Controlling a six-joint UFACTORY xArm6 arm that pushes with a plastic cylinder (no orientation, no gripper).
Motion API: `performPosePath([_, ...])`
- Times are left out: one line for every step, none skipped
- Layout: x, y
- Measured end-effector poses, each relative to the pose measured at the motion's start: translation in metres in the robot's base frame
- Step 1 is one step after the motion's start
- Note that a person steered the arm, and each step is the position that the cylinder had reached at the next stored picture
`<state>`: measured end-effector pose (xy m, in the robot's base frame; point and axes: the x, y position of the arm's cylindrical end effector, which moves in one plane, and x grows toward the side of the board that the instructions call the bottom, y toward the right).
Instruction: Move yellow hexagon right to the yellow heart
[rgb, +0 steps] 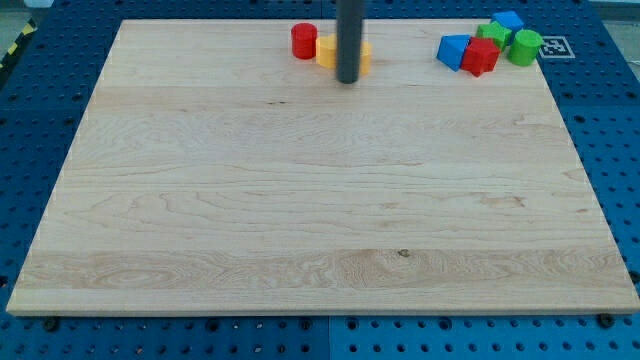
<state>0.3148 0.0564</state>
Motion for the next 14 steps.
performPosePath([0.000,0.031])
performPosePath([0.000,0.034])
performPosePath([-0.003,0.041])
performPosePath([-0.017,0.041])
performPosePath([-0.026,0.041])
performPosePath([-0.026,0.039])
performPosePath([-0.026,0.020])
performPosePath([-0.027,-0.002])
performPosePath([-0.029,-0.009])
performPosePath([-0.030,-0.009])
performPosePath([-0.030,-0.015])
performPosePath([-0.031,-0.034])
performPosePath([-0.035,-0.036])
performPosePath([-0.033,-0.031])
